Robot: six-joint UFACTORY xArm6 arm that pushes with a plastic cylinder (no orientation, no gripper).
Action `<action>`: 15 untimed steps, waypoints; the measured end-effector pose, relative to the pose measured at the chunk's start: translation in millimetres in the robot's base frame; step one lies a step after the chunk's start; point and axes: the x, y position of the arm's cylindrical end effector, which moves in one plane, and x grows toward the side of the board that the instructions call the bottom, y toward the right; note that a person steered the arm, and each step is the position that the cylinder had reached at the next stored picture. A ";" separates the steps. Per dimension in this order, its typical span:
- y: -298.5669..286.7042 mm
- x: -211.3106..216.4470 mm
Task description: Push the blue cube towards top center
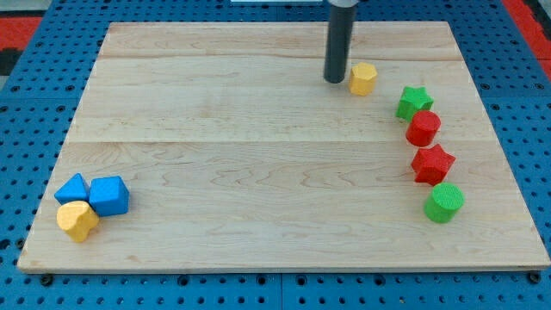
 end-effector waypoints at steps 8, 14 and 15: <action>-402.7 128.1; -323.1 248.6; -298.7 236.5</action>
